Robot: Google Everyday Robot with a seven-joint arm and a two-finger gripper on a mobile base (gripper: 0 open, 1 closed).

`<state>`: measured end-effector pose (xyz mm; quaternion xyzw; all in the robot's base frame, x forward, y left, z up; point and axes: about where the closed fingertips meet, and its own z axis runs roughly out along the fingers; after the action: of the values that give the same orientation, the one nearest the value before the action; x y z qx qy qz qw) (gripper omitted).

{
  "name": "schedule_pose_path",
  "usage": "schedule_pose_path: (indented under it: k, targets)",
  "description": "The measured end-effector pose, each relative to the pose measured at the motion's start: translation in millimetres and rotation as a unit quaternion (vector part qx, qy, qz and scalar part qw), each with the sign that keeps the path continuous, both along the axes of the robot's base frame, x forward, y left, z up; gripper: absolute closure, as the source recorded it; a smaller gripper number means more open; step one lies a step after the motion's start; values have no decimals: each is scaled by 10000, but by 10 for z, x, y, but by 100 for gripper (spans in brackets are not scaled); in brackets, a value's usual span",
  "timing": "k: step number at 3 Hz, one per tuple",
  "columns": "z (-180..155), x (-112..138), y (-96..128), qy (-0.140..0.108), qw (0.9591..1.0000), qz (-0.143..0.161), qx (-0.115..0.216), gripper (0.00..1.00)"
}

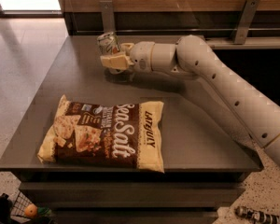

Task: Place 7up can upright

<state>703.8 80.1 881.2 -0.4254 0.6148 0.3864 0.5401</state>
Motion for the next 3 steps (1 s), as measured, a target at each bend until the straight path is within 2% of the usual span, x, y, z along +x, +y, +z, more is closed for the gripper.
schedule_pose_path:
  k: [3]
  targets:
    - [-263,-121,-183,407,9987,-172,-271,100]
